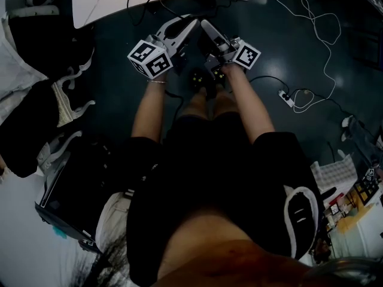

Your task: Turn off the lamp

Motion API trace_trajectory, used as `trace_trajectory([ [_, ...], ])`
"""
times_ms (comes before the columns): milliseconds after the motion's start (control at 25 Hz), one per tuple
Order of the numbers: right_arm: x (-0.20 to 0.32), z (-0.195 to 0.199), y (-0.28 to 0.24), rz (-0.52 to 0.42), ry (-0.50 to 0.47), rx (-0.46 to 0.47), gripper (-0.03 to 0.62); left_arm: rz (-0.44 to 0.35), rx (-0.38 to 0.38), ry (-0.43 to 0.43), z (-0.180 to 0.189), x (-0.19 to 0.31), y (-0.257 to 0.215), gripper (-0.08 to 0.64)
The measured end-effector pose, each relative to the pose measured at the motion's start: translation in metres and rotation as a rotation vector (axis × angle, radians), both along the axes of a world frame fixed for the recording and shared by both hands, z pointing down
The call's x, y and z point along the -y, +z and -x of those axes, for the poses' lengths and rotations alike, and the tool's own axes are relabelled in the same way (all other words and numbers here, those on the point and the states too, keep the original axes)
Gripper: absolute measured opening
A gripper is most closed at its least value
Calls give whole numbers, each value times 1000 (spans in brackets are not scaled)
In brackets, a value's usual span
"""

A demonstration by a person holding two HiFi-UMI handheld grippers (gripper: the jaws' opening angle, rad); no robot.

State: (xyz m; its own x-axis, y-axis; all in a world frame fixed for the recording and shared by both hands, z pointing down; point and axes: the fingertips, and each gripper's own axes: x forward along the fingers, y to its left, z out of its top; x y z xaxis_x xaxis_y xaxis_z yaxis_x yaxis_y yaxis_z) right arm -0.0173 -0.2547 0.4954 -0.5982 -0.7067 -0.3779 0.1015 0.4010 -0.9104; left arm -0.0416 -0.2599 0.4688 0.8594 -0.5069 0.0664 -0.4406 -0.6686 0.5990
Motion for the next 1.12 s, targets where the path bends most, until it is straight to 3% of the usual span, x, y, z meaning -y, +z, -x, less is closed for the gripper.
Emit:
trace_trajectory([
  [1120, -3, -4, 1, -8, -58, 32, 100, 43, -37, 107, -3, -6, 0, 67],
])
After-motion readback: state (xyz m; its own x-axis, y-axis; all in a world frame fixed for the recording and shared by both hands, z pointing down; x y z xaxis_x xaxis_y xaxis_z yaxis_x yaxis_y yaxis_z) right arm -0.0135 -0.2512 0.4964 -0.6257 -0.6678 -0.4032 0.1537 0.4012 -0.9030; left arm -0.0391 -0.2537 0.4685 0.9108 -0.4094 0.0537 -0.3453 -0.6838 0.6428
